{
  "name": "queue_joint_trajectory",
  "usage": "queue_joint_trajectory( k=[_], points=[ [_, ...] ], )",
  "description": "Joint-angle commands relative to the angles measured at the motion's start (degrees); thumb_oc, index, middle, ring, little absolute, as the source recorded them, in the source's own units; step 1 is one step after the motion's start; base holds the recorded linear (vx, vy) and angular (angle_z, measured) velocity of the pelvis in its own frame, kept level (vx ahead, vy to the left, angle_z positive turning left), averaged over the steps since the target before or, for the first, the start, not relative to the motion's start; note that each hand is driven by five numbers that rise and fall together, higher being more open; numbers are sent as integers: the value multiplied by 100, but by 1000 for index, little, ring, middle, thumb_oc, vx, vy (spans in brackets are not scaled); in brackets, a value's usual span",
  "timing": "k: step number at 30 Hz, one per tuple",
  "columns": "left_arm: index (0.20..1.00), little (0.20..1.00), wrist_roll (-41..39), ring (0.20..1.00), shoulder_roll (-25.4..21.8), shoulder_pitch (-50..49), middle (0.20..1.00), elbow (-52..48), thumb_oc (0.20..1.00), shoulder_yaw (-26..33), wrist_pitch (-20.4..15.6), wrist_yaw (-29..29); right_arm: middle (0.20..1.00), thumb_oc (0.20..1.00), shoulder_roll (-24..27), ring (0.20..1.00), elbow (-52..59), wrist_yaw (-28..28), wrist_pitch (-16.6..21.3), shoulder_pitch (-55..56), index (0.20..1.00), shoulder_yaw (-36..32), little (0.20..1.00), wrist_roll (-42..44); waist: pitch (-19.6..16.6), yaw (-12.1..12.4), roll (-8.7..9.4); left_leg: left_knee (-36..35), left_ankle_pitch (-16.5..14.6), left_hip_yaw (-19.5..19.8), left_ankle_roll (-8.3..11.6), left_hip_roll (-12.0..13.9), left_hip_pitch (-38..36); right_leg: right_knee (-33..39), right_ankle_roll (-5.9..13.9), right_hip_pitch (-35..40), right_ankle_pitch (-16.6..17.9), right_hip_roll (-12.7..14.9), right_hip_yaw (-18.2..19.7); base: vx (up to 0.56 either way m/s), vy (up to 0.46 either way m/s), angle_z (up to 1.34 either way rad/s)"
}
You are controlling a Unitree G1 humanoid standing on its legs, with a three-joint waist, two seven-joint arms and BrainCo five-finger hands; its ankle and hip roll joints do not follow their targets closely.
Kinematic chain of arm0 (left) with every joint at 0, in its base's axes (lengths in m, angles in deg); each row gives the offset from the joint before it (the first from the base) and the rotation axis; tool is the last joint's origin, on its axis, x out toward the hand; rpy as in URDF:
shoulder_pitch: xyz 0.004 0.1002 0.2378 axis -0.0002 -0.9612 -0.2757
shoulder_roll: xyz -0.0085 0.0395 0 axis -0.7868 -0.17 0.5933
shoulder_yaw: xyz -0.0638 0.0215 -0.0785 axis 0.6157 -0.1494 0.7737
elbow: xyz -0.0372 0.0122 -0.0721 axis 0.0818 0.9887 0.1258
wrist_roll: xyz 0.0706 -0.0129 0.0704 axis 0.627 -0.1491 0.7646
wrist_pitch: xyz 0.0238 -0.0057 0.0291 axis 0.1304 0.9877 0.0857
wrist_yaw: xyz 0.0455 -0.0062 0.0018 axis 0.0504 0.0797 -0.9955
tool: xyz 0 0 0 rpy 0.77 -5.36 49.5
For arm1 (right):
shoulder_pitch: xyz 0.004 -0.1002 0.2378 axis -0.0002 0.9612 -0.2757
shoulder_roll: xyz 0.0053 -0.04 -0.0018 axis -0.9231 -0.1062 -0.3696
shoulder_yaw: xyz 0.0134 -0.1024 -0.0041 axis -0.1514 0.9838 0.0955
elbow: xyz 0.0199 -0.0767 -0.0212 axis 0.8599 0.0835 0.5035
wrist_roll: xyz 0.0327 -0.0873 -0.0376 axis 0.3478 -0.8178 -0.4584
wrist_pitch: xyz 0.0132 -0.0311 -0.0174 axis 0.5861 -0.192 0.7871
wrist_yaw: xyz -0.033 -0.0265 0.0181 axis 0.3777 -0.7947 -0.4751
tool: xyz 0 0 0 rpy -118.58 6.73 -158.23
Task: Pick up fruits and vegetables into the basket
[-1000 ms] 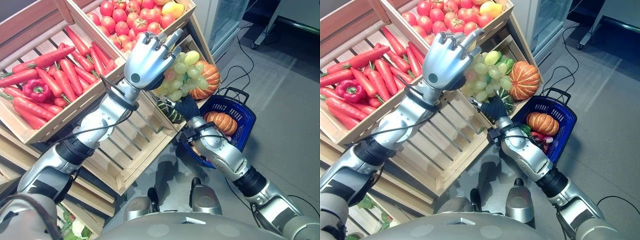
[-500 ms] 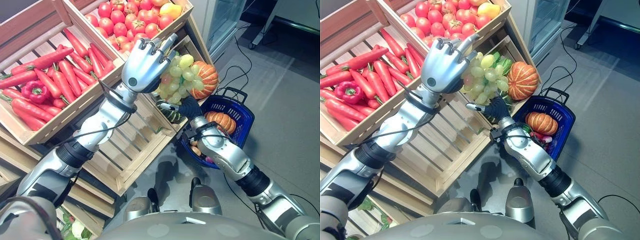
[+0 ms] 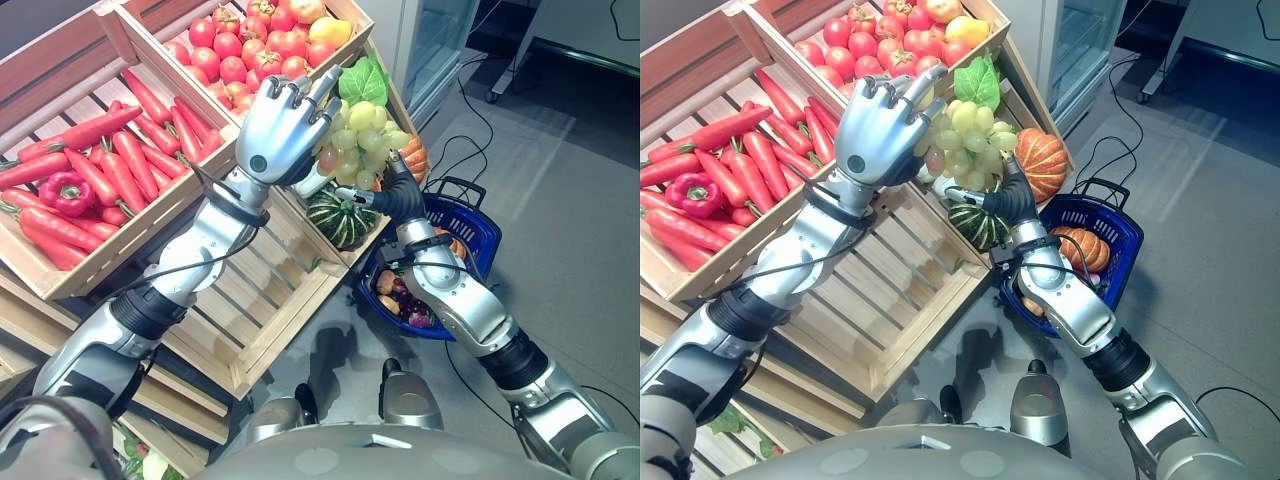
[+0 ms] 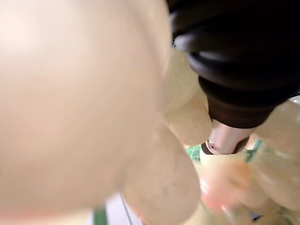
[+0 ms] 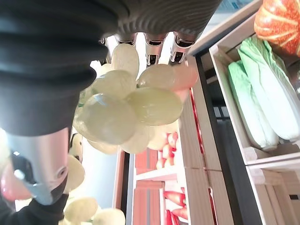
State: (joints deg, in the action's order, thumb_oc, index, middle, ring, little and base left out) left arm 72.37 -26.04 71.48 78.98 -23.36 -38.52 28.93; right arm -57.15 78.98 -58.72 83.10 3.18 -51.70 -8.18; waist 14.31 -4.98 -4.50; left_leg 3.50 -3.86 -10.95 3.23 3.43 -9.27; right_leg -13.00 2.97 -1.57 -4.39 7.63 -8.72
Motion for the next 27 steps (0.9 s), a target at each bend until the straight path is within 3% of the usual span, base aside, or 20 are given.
queue_joint_trajectory(
  k=[1, 5, 8, 12, 18, 27],
  points=[
    [200, 200, -61, 200, -79, 138, 200, -319, 200, 503, 487, -242, 1000, 1000, -237, 1000, 508, 30, 504, -262, 1000, -243, 1000, -222, -187, -64, 216, 250, -482, 66, -143, 32, 116, 471, 580, 429, -38, 352, 137, 0, 5, -3],
    [200, 200, -174, 200, -160, -12, 200, -225, 200, 757, 691, -434, 1000, 1000, -146, 1000, 705, 788, 463, -154, 1000, -206, 1000, 55, -211, -67, 233, 267, -497, 44, -145, 39, 113, 455, 594, 418, -49, 361, 150, 0, 0, 0],
    [200, 200, -223, 200, -194, -24, 200, -183, 200, 841, 778, -476, 1000, 1000, -128, 1000, 784, 955, 356, -177, 1000, -114, 1000, 127, -217, -53, 255, 293, -495, 46, -142, 44, 128, 444, 591, 412, -51, 364, 154, 0, 0, 0],
    [200, 200, -230, 200, -194, -18, 200, -91, 200, 963, 861, -529, 1000, 1000, -154, 1000, 785, 838, 183, -239, 1000, 20, 1000, 93, -237, -12, 294, 301, -485, 78, -132, 52, 135, 439, 584, 428, -59, 358, 143, -1, -29, 1],
    [200, 200, -287, 200, -244, -10, 200, 8, 200, 1065, 911, -567, 1000, 1000, -185, 1000, 732, 763, 212, -220, 1000, 11, 1000, 114, -272, -13, 303, 269, -472, 100, -121, 58, 101, 438, 577, 457, -74, 345, 147, 0, 0, 0],
    [200, 200, -149, 200, -209, 12, 200, -89, 200, 1022, 586, -402, 1000, 1000, -304, 1000, 742, 399, 405, -202, 1000, -97, 1000, 190, -304, -23, 269, 239, -477, 105, -127, 48, 65, 454, 576, 485, -79, 339, 148, 0, 0, 0]
  ],
)
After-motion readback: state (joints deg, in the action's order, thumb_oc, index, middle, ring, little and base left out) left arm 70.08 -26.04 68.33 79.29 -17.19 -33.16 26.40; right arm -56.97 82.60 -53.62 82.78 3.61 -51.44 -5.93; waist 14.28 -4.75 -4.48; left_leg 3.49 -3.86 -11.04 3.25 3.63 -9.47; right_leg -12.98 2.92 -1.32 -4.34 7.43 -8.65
